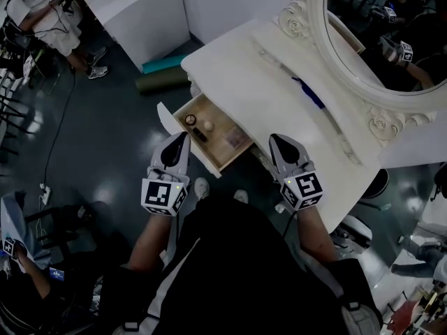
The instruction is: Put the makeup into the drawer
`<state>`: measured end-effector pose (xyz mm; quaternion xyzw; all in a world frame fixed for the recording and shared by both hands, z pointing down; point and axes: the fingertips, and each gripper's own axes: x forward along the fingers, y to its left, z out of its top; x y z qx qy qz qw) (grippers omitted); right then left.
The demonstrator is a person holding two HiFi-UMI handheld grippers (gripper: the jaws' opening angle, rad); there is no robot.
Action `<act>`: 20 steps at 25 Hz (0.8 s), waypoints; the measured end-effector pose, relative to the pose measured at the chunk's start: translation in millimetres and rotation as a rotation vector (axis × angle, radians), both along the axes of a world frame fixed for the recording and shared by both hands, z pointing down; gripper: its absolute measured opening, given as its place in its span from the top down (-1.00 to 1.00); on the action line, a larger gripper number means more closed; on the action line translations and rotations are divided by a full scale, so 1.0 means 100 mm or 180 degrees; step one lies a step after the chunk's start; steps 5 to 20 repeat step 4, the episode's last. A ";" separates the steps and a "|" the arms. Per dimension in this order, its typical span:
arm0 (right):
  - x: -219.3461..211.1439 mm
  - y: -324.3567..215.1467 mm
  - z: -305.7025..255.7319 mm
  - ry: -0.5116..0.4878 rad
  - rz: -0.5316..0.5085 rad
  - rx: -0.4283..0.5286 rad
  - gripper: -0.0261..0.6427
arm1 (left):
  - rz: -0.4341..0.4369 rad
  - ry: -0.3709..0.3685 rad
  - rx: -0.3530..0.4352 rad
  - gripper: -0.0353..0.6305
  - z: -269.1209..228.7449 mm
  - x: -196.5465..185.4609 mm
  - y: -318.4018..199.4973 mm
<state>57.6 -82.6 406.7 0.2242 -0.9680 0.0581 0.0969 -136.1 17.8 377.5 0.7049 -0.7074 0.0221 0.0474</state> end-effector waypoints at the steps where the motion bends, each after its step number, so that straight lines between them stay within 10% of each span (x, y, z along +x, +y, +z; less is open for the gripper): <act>1: 0.00 0.00 0.00 -0.0001 0.0003 -0.0001 0.93 | 0.0002 0.0002 -0.0001 0.88 0.00 0.00 0.00; 20: 0.00 0.01 0.00 0.0001 0.0008 -0.0007 0.93 | 0.0008 0.0010 -0.0007 0.88 0.01 0.00 0.01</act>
